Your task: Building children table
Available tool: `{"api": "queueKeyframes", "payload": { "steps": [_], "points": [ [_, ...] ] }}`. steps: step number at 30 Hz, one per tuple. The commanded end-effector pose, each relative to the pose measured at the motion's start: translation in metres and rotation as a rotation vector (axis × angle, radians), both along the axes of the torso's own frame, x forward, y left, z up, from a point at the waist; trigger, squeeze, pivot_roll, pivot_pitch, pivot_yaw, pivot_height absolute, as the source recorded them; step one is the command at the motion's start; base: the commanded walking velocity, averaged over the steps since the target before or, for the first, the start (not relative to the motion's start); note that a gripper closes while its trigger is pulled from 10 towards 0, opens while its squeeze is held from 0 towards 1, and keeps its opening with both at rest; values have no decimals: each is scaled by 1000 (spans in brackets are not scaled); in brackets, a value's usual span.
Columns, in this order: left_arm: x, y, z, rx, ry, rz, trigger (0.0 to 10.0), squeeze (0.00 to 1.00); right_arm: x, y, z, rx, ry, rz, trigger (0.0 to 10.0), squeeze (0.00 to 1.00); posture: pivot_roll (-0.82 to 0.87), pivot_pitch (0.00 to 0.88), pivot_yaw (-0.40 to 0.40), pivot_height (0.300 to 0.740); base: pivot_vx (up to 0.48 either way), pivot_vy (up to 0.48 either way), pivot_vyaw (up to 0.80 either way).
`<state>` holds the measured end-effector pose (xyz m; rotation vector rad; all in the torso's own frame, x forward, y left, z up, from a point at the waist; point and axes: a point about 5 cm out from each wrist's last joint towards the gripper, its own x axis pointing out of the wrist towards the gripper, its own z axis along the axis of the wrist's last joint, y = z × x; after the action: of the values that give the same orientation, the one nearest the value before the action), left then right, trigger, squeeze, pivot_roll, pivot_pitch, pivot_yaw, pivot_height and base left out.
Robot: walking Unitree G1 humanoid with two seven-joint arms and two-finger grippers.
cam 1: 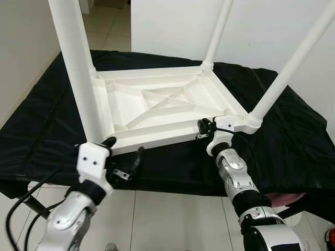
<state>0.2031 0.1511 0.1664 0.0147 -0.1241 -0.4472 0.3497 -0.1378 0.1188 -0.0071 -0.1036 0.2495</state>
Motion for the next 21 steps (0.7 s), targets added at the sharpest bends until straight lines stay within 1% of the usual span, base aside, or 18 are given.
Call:
{"api": "queueKeyframes", "payload": {
  "steps": [1, 4, 5, 6, 8, 10, 11, 12, 14, 16, 17, 19, 21],
  "points": [
    [0, 3, 1, -12, 6, 63, 10000, 0, 0, 0, -1, -8, 2, 7, 10000, 0, 130, 0, -101, 740, 0, 0, 0],
    [-9, 14, 7, -24, -1, 104, 10000, 0, 1, -1, -1, -11, 1, 12, 10000, 0, 131, 0, -115, 740, 0, 0, 0],
    [-11, 15, 8, -26, -2, 112, 10000, 0, 1, -2, 0, -11, 0, 12, 10000, 0, 133, 0, -120, 740, 0, 0, 0],
    [-10, 22, 8, -19, -6, 140, 10000, 0, 1, -3, -1, -13, 1, 14, 10000, 0, 133, 0, -122, 740, 0, 0, 0],
    [-10, 22, 8, -19, -6, 140, 10000, 0, 1, -3, -1, -13, 1, 14, 10000, 0, 133, 0, -122, 740, 0, 0, 0],
    [-9, 39, 7, -1, -8, 193, 10000, 0, 1, -2, -3, -22, 6, 22, 10000, 0, 135, 0, -133, 740, 0, 0, 0],
    [-9, 39, 7, -1, -8, 193, 10000, 0, 1, -2, -3, -22, 6, 22, 10000, 0, 135, 0, -133, 740, 0, 0, 0],
    [-8, 50, 5, 17, -6, 221, 10000, 0, 0, -2, -3, -25, 7, 27, 10000, 0, 135, 0, -133, 740, 0, 0, 0],
    [-8, 61, 3, 36, 4, 246, 10000, 0, 0, -1, -4, -28, 8, 32, 10000, 0, 130, 0, -135, 740, 0, 0, 0],
    [-9, 63, 2, 39, 11, 250, 10000, 0, 0, -1, -4, -28, 8, 33, 10000, 0, 130, 0, -135, 740, 0, 0, 0],
    [-8, 70, -1, 39, 23, 263, 10000, 0, 0, -2, -4, -30, 7, 33, 10000, 0, 126, 0, -134, 740, 0, 0, 0],
    [-8, 70, -1, 39, 23, 263, 10000, 0, 0, -2, -4, -30, 7, 33, 10000, 0, 126, 0, -134, 740, 0, 0, 0],
    [-4, 92, -1, 72, 23, 299, 10000, 0, 0, -5, -3, -37, 5, 30, 10000, 0, 118, 0, -134, 740, 0, 0, 0]
  ]
}}
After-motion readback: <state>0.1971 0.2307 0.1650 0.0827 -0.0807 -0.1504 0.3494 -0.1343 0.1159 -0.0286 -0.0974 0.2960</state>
